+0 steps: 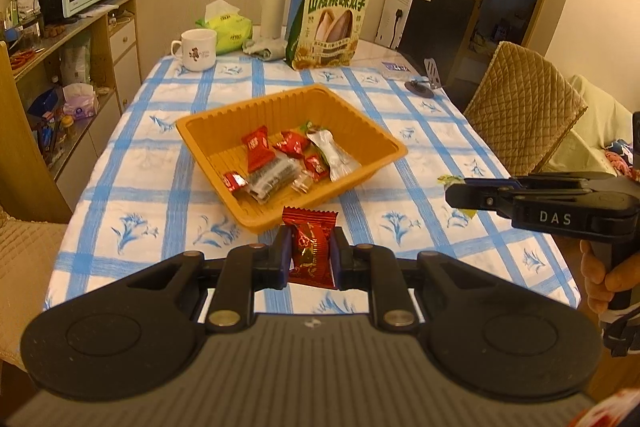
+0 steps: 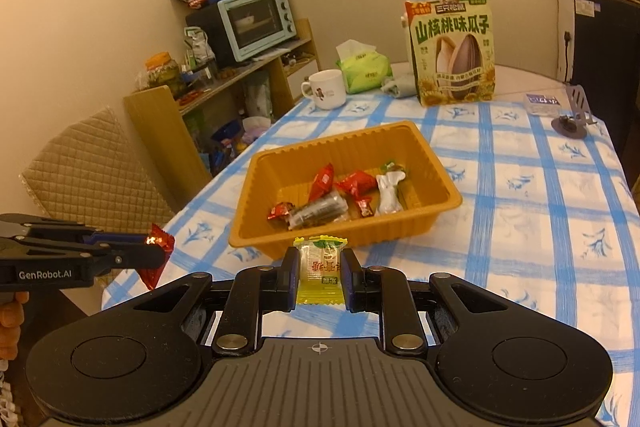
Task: Organize snacks
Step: 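Carry both candies over the orange tray with both tools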
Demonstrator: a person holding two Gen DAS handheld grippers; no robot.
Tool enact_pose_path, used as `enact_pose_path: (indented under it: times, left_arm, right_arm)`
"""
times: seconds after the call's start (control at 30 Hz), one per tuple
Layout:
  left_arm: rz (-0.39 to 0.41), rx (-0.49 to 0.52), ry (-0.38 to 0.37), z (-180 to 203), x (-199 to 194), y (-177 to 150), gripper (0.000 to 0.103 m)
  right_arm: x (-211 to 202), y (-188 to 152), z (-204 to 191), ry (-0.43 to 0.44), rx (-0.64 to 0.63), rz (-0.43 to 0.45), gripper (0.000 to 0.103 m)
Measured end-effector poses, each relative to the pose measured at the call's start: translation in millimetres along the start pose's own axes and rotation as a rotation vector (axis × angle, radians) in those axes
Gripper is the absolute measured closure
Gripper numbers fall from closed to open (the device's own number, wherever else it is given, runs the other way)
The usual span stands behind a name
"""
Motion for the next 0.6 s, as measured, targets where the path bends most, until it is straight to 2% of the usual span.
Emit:
enact_pose_path:
  times: [0.3,0.6]
  left_arm:
    - [0.026,0.004,-0.001,-17,15,27,0.085]
    - [0.042,0.018,-0.012,-20,41,60,0.085]
  right_arm:
    - [17,23,-4,-0.009,-0.008,0.021,0.081]
    - [32,58,10,-0.011,0.019,0.061,0.081]
Point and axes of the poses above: each gripper's, at about its wrist camera, not at the fingertips, and x roughly the way its jaws point, z to its right, y to its top, the point moved 8 cm from there along x, roughly the way its jaws point, and after that the axes turned 8 degrees about y, right-handed, at the moved point
